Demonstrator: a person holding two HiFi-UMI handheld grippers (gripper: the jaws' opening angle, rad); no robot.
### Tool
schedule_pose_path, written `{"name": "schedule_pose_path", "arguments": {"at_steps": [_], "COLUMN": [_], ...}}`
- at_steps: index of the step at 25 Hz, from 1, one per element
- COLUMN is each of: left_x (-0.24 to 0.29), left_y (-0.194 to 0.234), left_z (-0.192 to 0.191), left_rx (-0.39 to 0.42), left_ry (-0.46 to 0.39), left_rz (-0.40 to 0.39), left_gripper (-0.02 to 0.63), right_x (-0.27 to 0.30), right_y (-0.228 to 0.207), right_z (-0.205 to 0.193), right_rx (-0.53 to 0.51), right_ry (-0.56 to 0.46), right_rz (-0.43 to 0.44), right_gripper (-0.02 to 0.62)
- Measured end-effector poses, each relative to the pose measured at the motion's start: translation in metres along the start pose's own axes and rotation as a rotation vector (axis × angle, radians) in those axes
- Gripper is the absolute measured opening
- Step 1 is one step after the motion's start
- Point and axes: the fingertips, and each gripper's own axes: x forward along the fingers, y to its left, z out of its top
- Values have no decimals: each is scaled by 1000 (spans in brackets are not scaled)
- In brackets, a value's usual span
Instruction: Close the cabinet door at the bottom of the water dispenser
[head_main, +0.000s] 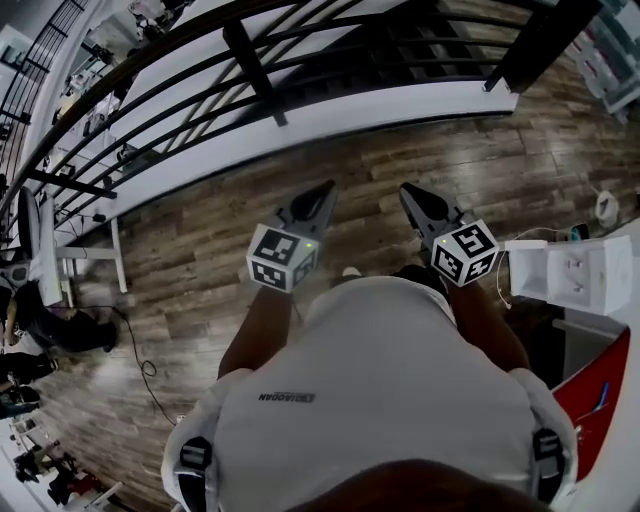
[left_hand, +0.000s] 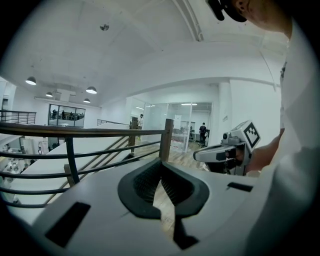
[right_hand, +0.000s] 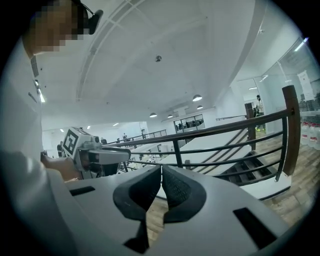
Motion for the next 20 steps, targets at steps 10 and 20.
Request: {"name": "schedule_pose_path", "arguments": {"at_steps": [10, 20], "left_x": [22, 39], "left_y": [-43, -114], "left_z": [6, -3], "left_rx": [10, 18], "left_ry": [-14, 14], "left_rz": [-33, -69], "left_gripper": [-5, -5], "right_x": [-47, -125], "right_y": [-22, -37], "right_z": [-3, -23], "right_rx": [16, 27], "right_ry": [-33, -22], "right_rz": [-47, -94], "right_gripper": [23, 23]}}
